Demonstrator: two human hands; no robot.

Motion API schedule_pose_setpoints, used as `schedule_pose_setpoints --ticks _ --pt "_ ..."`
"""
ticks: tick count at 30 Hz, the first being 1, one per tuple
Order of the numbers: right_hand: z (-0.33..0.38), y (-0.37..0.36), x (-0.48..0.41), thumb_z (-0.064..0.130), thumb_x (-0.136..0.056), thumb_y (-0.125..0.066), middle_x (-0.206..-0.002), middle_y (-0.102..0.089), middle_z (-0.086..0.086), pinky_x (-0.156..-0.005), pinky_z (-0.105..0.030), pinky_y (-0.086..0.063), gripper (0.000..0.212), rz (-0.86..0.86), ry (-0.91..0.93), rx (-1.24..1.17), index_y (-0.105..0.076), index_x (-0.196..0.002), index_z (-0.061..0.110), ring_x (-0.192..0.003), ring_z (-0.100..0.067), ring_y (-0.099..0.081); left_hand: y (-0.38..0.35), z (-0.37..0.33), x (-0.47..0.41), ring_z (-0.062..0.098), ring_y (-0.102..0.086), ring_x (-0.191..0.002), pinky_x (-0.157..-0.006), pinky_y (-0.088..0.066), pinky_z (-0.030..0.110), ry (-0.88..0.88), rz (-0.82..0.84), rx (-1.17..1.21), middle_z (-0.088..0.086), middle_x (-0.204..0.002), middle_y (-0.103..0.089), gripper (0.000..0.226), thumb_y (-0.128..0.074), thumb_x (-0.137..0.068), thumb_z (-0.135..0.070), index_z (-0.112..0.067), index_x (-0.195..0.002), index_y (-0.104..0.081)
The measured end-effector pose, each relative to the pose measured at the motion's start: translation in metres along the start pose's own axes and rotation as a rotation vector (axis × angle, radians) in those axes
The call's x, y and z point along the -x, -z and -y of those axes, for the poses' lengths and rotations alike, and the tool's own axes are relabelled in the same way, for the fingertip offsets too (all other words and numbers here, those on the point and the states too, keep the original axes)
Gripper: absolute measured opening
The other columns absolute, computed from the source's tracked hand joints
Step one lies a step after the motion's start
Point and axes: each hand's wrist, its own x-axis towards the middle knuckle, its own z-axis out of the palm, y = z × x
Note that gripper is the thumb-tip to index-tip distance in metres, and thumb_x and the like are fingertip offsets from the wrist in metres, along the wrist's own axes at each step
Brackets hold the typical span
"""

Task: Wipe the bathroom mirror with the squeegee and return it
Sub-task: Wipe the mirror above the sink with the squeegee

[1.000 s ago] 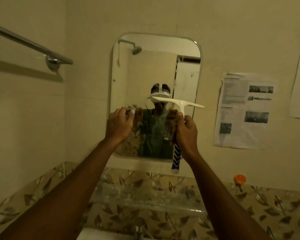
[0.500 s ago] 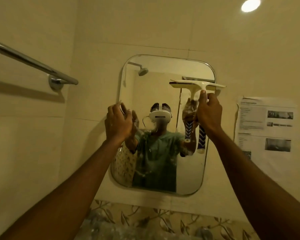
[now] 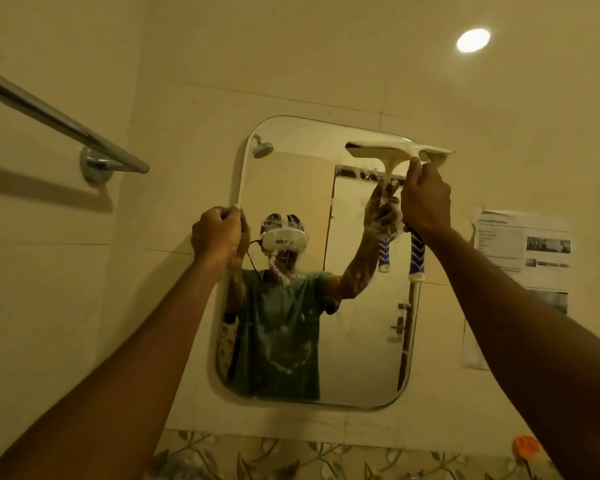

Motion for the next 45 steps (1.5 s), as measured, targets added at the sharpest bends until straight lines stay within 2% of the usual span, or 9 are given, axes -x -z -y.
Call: schedule_pose_setpoints --ticks 4,13,19,24,29,35,39,42,45 --pt "-0.006 -0.009 -0.001 0.044 -0.105 -0.026 -0.087 -0.059 -0.007 -0.069 -0.041 -0.054 0.044 -0.016 -0.018 0.049 -0.055 -0.101 0.011 -0.080 -0.025 -0.062 0.012 0.005 -0.008 0.029 -0.066 -0.086 -0.083 -0.056 0.043 -0.006 0.081 0.012 0.009 -0.087 -0.069 0.040 -0.043 -0.097 -0.044 -0.015 -0.087 -0.069" --pt "-0.007 -0.025 -0.011 0.044 -0.105 -0.026 -0.087 -0.058 -0.007 -0.054 -0.025 -0.035 0.048 -0.100 -0.046 0.081 -0.057 -0.098 0.008 -0.072 -0.018 -0.055 0.001 0.016 -0.012 0.023 -0.058 -0.079 -0.074 -0.049 0.036 -0.141 0.062 -0.122 0.006 -0.082 -0.062 0.038 -0.039 -0.101 -0.040 -0.011 -0.091 -0.061" --pt "-0.035 -0.032 0.054 0.049 -0.103 -0.027 -0.079 -0.062 -0.004 -0.061 -0.033 -0.054 0.046 -0.050 -0.155 0.011 -0.055 -0.089 0.015 -0.072 -0.019 -0.064 -0.003 0.015 -0.010 0.022 -0.055 -0.077 -0.072 -0.043 0.033 -0.146 0.019 -0.137 -0.001 -0.073 -0.056 0.037 -0.039 -0.101 -0.040 -0.012 -0.089 -0.061" --pt "-0.038 -0.015 0.066 0.045 -0.104 -0.026 -0.072 -0.056 -0.004 -0.036 -0.013 -0.039 0.048 0.001 -0.131 0.040 -0.055 -0.089 0.010 -0.055 -0.014 -0.055 -0.002 0.012 -0.005 0.021 -0.052 -0.082 -0.074 -0.041 0.033 -0.163 0.000 -0.158 0.009 -0.092 -0.063 0.041 -0.037 -0.102 -0.038 -0.005 -0.104 -0.063" --pt "-0.012 -0.008 -0.011 0.046 -0.104 -0.027 -0.072 -0.059 -0.007 -0.059 -0.043 -0.054 0.048 0.007 -0.005 0.067 -0.055 -0.080 0.016 -0.059 -0.020 -0.056 -0.002 0.012 -0.004 0.020 -0.051 -0.081 -0.070 -0.038 0.033 -0.147 0.014 -0.162 0.007 -0.088 -0.059 0.041 -0.037 -0.102 -0.038 -0.006 -0.103 -0.063" --pt "-0.019 -0.029 0.011 0.040 -0.106 -0.027 -0.067 -0.057 -0.001 -0.054 -0.029 -0.043 0.044 -0.008 -0.038 0.054 -0.050 -0.074 0.021 -0.057 -0.014 -0.055 -0.004 0.017 -0.010 0.022 -0.051 -0.078 -0.070 -0.036 0.032 -0.171 -0.001 -0.169 0.006 -0.080 -0.058 0.038 -0.038 -0.101 -0.039 -0.012 -0.084 -0.058" --pt "-0.044 -0.029 0.080 0.043 -0.105 -0.028 -0.072 -0.063 -0.005 -0.055 -0.030 -0.055 0.041 0.017 -0.149 -0.005 -0.052 -0.080 0.021 -0.061 -0.018 -0.064 -0.004 0.017 -0.010 0.022 -0.051 -0.076 -0.070 -0.035 0.032 -0.169 -0.006 -0.178 0.005 -0.077 -0.056 0.038 -0.039 -0.101 -0.040 -0.013 -0.082 -0.058" --pt "-0.043 -0.018 0.096 0.038 -0.106 -0.029 -0.068 -0.058 -0.001 -0.042 -0.013 -0.044 0.041 0.047 -0.142 -0.005 -0.054 -0.084 0.015 -0.053 -0.010 -0.059 -0.002 0.016 -0.008 0.022 -0.050 -0.075 -0.069 -0.035 0.033 -0.167 -0.006 -0.179 0.005 -0.073 -0.055 0.042 -0.039 -0.101 -0.040 -0.011 -0.079 -0.058" --pt "-0.028 -0.007 0.049 0.042 -0.105 -0.026 -0.068 -0.055 -0.006 -0.036 -0.021 -0.046 0.048 0.049 -0.110 0.061 -0.054 -0.088 0.007 -0.047 -0.013 -0.053 0.000 0.019 -0.008 0.020 -0.049 -0.067 -0.066 -0.033 0.032 -0.162 -0.001 -0.172 0.002 -0.064 -0.052 0.047 -0.040 -0.100 -0.043 -0.008 -0.076 -0.059"
